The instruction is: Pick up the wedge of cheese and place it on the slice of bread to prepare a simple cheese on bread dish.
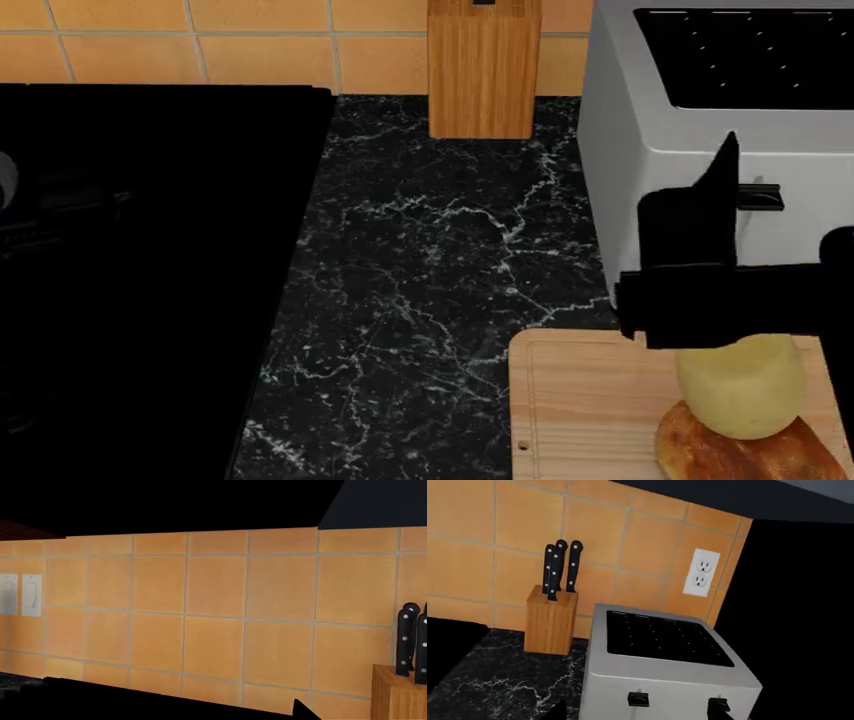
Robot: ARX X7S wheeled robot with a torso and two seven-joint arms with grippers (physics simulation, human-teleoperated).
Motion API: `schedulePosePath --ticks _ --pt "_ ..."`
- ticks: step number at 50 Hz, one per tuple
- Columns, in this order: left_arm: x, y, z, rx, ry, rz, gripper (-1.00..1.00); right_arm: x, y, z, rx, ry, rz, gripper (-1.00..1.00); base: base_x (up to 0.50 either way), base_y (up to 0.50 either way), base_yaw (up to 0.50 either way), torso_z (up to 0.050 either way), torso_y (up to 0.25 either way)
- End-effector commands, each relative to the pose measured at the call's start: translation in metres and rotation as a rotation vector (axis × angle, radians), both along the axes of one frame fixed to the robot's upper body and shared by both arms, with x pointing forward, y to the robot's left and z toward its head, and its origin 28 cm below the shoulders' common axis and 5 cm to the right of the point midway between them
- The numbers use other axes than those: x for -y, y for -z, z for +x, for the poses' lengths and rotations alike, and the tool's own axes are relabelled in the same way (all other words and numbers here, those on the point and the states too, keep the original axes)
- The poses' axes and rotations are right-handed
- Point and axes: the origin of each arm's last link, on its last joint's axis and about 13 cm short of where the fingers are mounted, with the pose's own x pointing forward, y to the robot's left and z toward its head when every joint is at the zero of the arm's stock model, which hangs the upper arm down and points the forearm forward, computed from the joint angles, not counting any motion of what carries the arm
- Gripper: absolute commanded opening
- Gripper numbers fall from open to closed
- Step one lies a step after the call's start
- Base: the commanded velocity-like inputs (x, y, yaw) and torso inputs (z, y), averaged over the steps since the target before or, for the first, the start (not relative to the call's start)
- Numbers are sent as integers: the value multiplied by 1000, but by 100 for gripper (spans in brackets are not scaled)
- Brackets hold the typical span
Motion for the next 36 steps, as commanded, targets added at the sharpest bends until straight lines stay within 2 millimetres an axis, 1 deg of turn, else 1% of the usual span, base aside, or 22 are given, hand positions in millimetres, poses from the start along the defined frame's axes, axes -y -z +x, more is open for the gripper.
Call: schedulePosePath --ticks 1,3,6,11,23,36 --pt "0 -1 0 2 1 -1 100 -12 -47 -29 121 9 -104 100 0 0 0 0 0" --pt "0 -1 0 1 0 0 100 -15 -52 -33 134 10 -121 100 0 0 0 0 0" --pt "0 0 0 4 0 -1 100 -23 -64 -46 155 12 -170 100 0 0 0 0 0" --pt "0 0 0 4 3 -1 100 -21 -68 -50 182 6 -188 100 0 0 0 0 0" --pt "0 0 0 4 4 -1 100 -23 -65 -55 205 -13 -191 100 0 0 0 0 0" --pt "0 0 -1 6 1 0 100 -25 -63 -54 201 -17 -177 100 0 0 0 0 0"
